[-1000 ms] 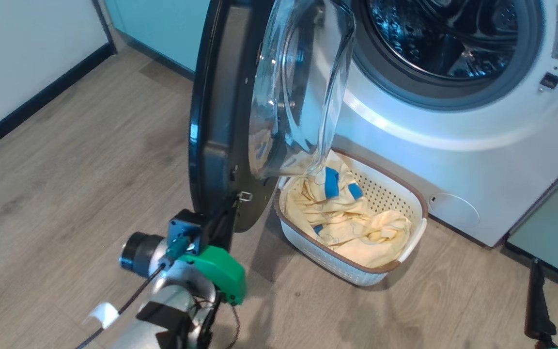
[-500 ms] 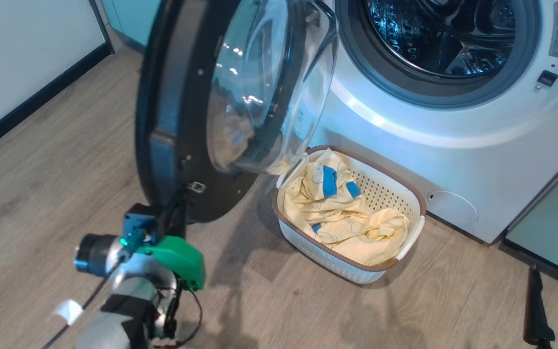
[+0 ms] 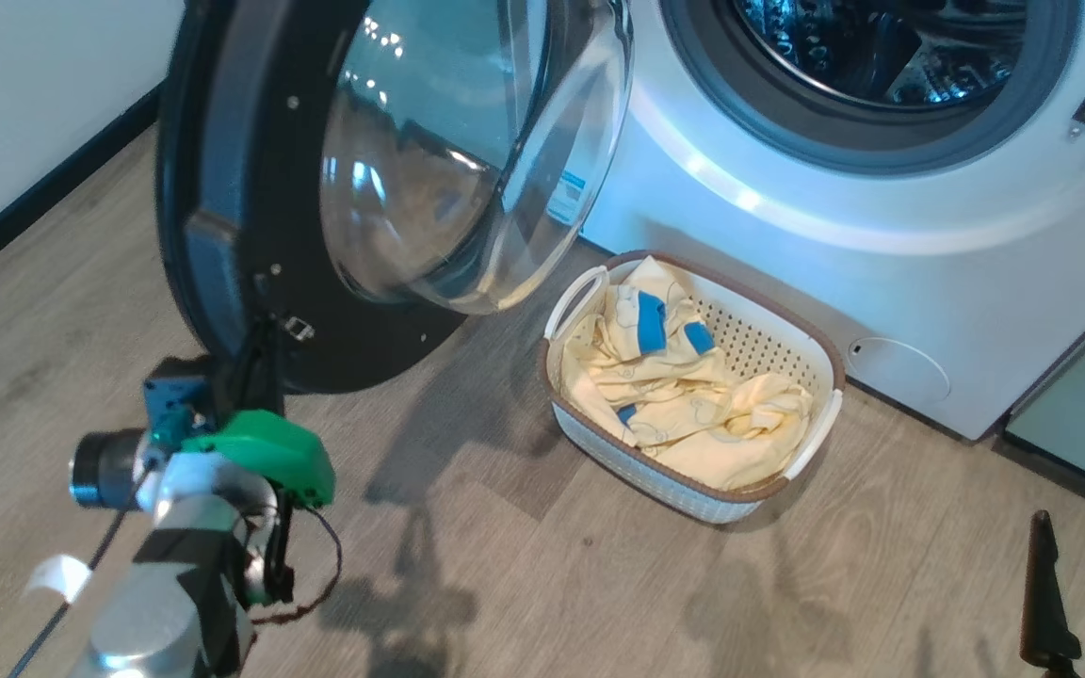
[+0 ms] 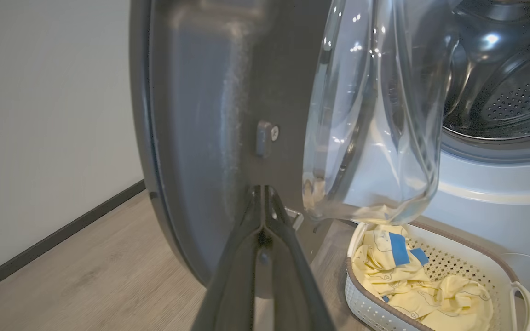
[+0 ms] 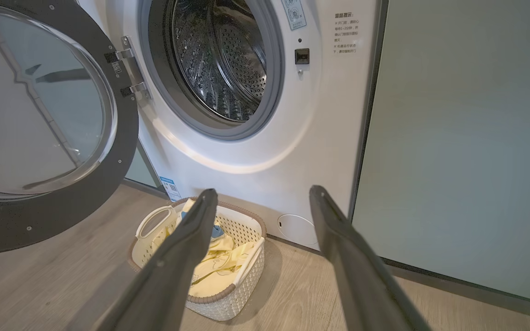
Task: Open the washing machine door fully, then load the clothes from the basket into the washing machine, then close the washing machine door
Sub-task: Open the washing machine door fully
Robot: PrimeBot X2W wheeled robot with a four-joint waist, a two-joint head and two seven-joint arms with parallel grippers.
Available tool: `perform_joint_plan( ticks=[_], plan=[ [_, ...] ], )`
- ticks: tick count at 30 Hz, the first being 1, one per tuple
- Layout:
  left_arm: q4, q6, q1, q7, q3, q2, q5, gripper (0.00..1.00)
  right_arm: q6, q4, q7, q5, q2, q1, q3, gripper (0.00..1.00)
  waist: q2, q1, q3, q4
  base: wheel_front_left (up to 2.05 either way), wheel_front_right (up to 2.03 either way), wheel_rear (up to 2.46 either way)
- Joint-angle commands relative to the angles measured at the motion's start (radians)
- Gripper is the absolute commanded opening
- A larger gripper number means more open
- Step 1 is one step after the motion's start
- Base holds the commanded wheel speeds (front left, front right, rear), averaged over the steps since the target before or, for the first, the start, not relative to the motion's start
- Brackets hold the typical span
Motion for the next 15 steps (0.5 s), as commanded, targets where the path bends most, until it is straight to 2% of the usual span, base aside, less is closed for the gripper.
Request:
perform_joint_plan(
  ticks=[1,15],
  plan=[
    [-0.010,0.007,-0.069,-0.020,0.066,0.045,-0.010,0.00,-0.003,-0.035,-0.006,-0.016,-0.016,-0.047,0.014,1.00,0.0000,-0.0001,0.014,0.003,0.00,0.00,0.00],
    [0.016,-0.016,-0.140,-0.030,0.193,0.046,0.025,0.00,-0.003,-0.066,-0.006,-0.087,-0.016,-0.081,-0.021,1.00,0.0000,-0.0001,0.116,0.013,0.00,0.00,0.00]
  ],
)
